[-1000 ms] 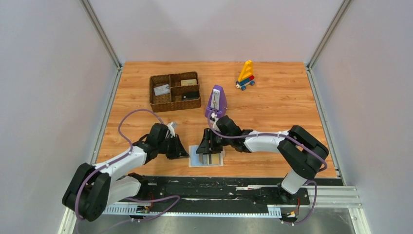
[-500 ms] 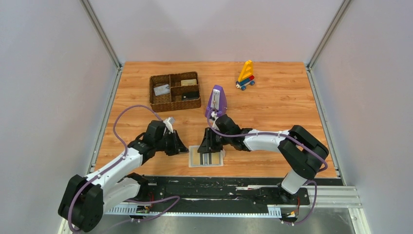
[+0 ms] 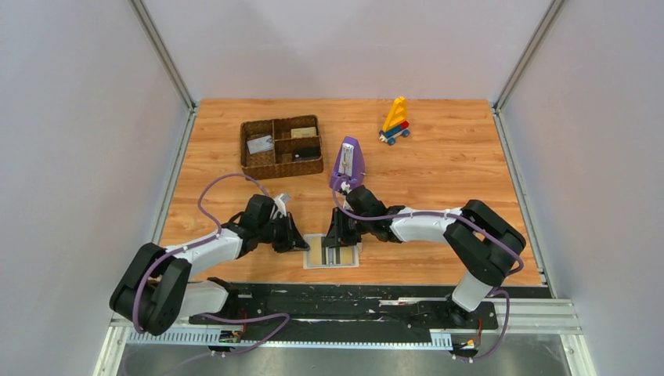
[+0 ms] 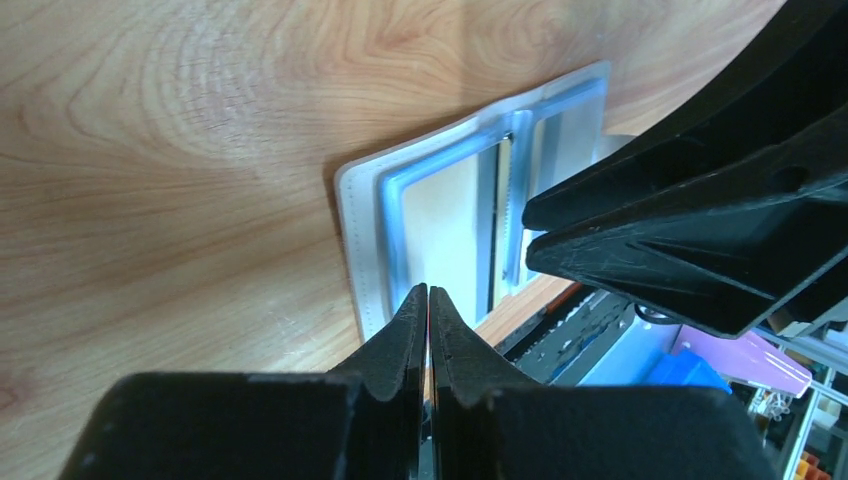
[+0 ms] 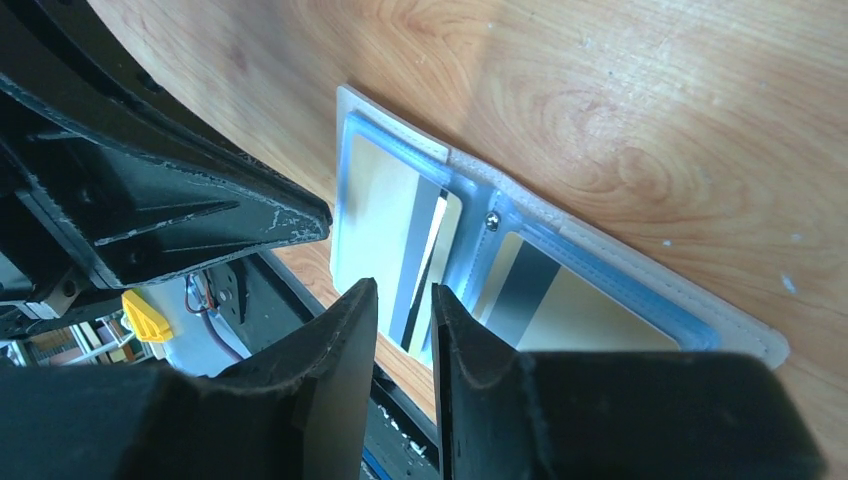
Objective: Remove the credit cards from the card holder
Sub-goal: Remove the credit card from the card holder.
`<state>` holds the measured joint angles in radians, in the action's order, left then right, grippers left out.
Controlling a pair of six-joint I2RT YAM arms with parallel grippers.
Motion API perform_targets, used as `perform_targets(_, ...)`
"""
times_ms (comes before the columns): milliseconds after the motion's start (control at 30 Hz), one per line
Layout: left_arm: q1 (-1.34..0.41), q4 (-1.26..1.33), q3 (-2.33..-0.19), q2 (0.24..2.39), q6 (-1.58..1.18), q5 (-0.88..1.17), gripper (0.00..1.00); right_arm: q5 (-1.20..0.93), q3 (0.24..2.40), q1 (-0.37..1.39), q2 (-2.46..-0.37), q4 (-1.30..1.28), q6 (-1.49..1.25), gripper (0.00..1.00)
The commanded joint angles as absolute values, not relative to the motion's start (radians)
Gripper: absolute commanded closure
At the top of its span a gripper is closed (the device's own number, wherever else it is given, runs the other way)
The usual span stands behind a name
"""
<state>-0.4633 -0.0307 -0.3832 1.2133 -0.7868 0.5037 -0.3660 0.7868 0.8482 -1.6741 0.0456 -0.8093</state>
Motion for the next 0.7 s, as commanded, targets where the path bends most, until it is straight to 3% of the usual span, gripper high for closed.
perform_targets(0,-0.468,0.04,-0.37,1.25,-0.775,0.505,0.91,-0.357,0.81,0.844,-1.694,0.069,-0.791,0.73)
perform_targets(500,-0.468,0.006,-0.362,1.283,-0.761,0.469,0.91,-0.38,0.801,0.839,-1.736,0.106,-0.798,0.75)
perform_targets(600,-0.468,0.005,-0.362,1.279,-0.762,0.464,0.91,-0.405,0.787,0.836,-1.736,0.143,-0.805,0.79)
perform_targets(667,-0.468,0.005,-0.362,1.278,-0.762,0.463,0.91,-0.414,0.781,0.834,-1.73,0.151,-0.804,0.87)
